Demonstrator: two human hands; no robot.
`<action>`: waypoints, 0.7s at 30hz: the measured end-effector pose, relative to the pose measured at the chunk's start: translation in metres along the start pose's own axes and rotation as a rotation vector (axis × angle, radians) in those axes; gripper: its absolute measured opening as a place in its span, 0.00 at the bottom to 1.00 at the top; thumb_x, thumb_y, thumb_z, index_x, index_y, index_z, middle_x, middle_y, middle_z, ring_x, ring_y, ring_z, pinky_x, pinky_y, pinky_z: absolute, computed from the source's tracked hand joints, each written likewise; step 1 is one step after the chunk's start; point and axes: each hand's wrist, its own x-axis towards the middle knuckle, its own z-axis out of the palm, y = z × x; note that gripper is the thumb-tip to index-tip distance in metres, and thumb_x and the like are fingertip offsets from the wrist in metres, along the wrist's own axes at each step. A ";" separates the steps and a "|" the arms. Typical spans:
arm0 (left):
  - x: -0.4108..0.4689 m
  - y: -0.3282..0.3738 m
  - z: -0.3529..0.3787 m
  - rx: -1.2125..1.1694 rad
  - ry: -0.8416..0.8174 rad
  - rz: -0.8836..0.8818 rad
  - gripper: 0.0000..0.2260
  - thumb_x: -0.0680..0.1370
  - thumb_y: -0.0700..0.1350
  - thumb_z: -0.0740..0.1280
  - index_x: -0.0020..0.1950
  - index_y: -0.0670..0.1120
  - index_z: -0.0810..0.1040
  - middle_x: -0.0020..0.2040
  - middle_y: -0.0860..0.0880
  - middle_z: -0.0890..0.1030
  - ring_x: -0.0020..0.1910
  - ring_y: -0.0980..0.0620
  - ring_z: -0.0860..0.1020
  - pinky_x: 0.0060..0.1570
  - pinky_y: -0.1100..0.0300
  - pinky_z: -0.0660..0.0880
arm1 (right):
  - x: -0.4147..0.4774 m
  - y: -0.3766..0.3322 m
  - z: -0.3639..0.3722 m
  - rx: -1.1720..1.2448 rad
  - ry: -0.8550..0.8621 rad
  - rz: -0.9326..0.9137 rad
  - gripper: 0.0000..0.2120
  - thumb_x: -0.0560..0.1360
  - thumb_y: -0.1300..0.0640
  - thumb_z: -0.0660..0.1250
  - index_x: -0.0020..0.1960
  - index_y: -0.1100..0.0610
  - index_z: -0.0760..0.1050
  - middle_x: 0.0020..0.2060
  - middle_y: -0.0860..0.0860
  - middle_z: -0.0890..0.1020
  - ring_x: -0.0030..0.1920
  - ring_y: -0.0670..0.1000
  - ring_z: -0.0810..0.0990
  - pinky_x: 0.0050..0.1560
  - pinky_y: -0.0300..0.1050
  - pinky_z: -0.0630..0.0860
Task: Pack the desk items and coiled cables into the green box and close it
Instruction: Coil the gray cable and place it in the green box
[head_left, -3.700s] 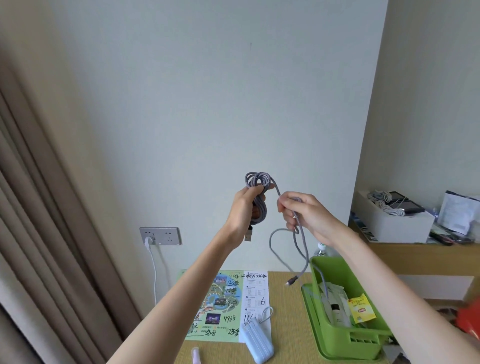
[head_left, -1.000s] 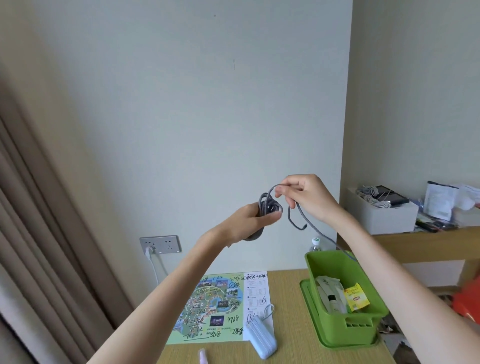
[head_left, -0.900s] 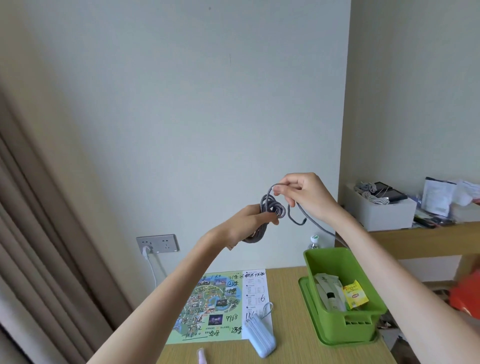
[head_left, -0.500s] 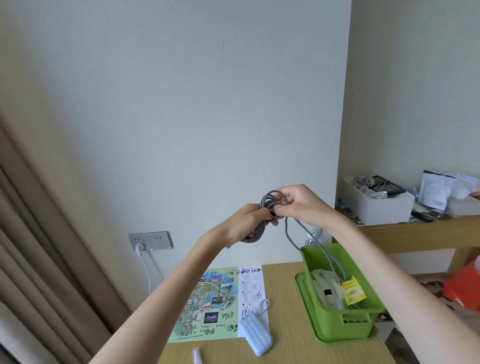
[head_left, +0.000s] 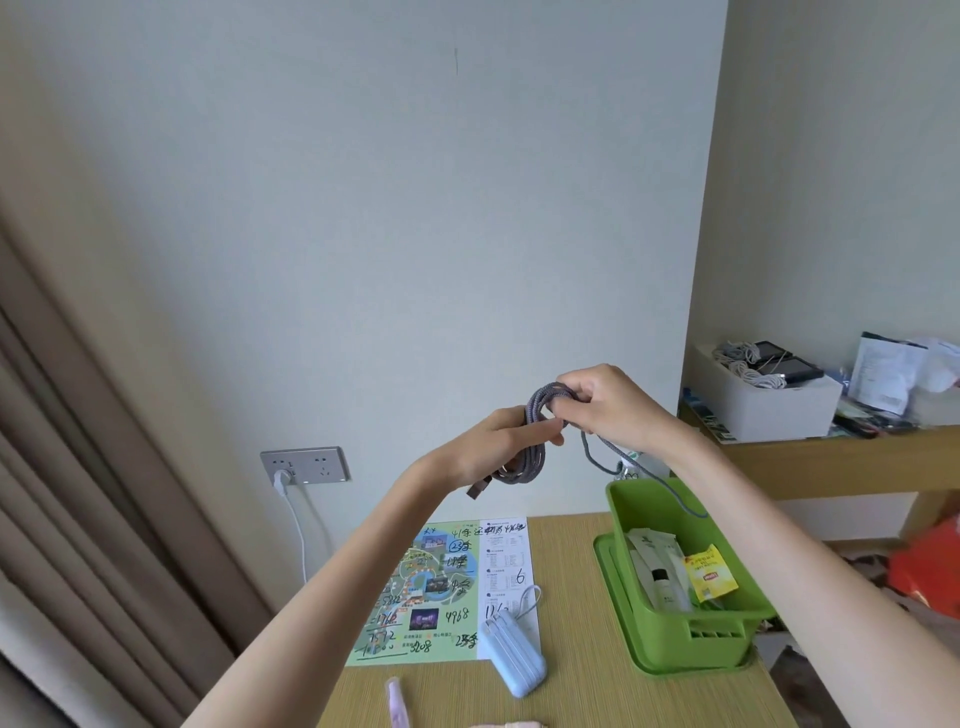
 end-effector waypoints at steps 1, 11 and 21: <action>-0.001 -0.001 0.000 0.024 -0.028 -0.017 0.13 0.82 0.53 0.59 0.52 0.45 0.78 0.39 0.49 0.70 0.34 0.54 0.68 0.37 0.58 0.64 | -0.001 0.001 0.000 0.011 -0.029 0.014 0.11 0.72 0.62 0.63 0.33 0.66 0.69 0.25 0.54 0.68 0.29 0.51 0.63 0.34 0.47 0.60; -0.006 -0.007 -0.006 0.016 -0.075 -0.046 0.11 0.83 0.52 0.58 0.46 0.48 0.74 0.41 0.51 0.71 0.38 0.54 0.68 0.41 0.61 0.65 | -0.006 0.010 -0.024 0.298 -0.131 0.111 0.13 0.77 0.51 0.68 0.44 0.62 0.80 0.31 0.53 0.75 0.24 0.43 0.61 0.24 0.33 0.57; 0.002 -0.007 -0.031 -0.276 0.293 0.067 0.13 0.82 0.52 0.58 0.50 0.48 0.79 0.41 0.45 0.68 0.33 0.54 0.66 0.34 0.61 0.62 | -0.016 0.027 -0.014 0.343 -0.041 0.051 0.11 0.81 0.56 0.61 0.49 0.58 0.81 0.27 0.50 0.69 0.24 0.43 0.60 0.24 0.34 0.55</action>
